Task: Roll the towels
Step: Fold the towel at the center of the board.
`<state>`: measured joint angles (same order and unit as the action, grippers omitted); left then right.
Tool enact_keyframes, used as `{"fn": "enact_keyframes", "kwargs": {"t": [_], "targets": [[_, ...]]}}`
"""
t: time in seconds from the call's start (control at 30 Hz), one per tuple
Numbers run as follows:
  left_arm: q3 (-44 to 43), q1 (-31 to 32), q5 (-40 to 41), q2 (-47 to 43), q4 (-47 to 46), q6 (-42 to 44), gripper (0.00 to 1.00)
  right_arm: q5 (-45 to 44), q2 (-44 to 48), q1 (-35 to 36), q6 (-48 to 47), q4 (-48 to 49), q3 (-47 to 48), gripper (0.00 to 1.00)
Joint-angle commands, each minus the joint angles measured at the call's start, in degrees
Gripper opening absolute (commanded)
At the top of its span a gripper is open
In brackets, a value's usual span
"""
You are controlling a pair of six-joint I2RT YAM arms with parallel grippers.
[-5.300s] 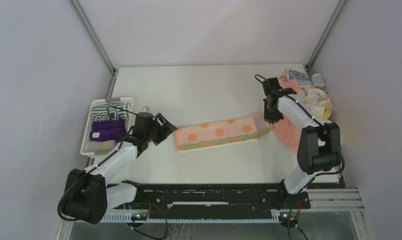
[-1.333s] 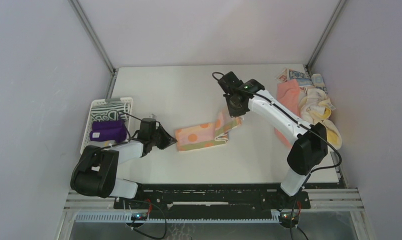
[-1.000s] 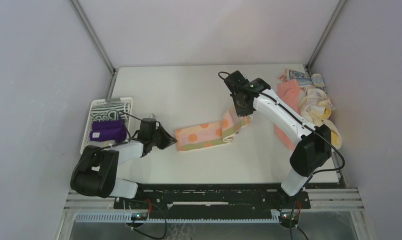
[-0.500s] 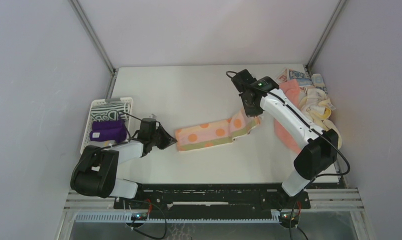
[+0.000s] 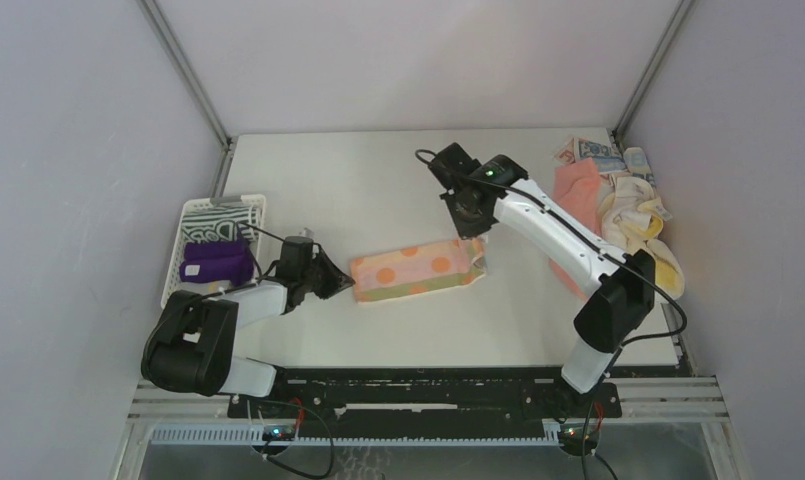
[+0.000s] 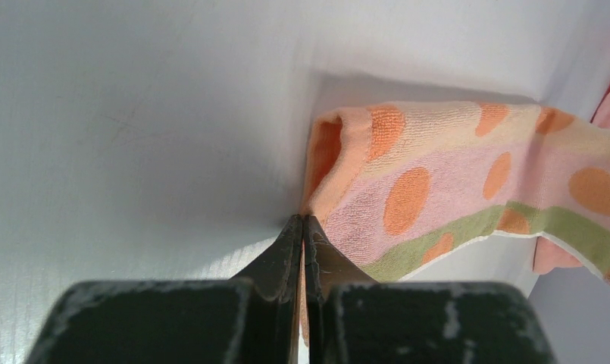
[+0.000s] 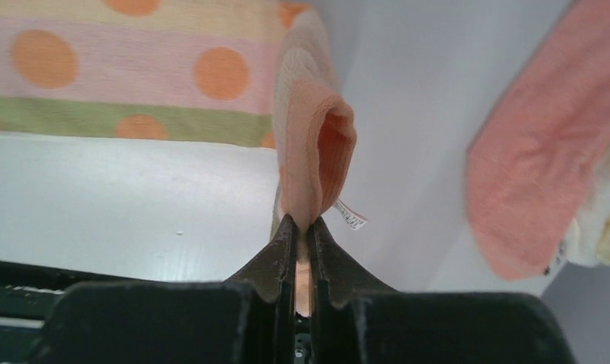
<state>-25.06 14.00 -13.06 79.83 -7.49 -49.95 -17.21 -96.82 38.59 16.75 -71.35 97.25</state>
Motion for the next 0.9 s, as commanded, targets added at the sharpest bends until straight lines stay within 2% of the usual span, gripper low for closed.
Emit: {"fn": "enact_keyframes", "kwargs": {"t": [0.0, 0.4, 0.87], "targets": [[0.54, 0.59, 1.35, -0.29, 1.8, 1.53, 0.04, 4.56, -3.11, 3.78, 0.79, 2.35, 6.01, 0.0], [0.65, 0.68, 1.24, -0.43, 1.51, 1.44, 0.04, 8.74, -16.31, 10.88, 3.46, 3.14, 16.22, 0.0], [0.61, 0.74, 1.11, -0.08, 1.03, 1.17, 0.04, 12.22, -23.66, 13.06, 6.16, 4.33, 21.83, 0.0]]}}
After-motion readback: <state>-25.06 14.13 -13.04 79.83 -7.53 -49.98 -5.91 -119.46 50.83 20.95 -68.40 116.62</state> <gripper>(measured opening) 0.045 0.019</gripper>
